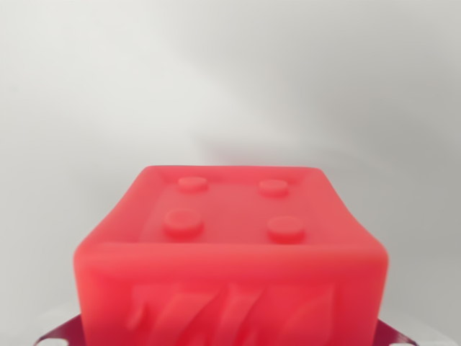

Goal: Destack cube

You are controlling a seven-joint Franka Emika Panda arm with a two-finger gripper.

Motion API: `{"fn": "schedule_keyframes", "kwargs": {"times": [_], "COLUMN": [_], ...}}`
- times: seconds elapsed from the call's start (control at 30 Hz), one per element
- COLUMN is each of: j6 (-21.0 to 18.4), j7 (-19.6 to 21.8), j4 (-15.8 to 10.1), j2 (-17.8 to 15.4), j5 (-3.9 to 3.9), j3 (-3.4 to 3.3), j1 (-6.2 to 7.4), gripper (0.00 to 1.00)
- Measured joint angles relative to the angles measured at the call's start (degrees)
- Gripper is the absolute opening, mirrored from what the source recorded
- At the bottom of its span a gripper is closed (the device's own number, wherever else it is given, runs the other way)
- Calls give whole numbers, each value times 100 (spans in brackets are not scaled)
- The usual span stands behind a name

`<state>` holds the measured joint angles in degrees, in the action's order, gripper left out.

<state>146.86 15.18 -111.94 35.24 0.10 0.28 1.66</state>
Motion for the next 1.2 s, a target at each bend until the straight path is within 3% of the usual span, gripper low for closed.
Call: {"fn": "schedule_keyframes", "kwargs": {"times": [0.6, 1.2], "j6": [280, 382], "j7": [0, 0], "j4": [115, 168], "j2": [396, 549], "j5": [0, 0], "j3": [-1, -2], "j1": [0, 2], "gripper": [0, 0]}}
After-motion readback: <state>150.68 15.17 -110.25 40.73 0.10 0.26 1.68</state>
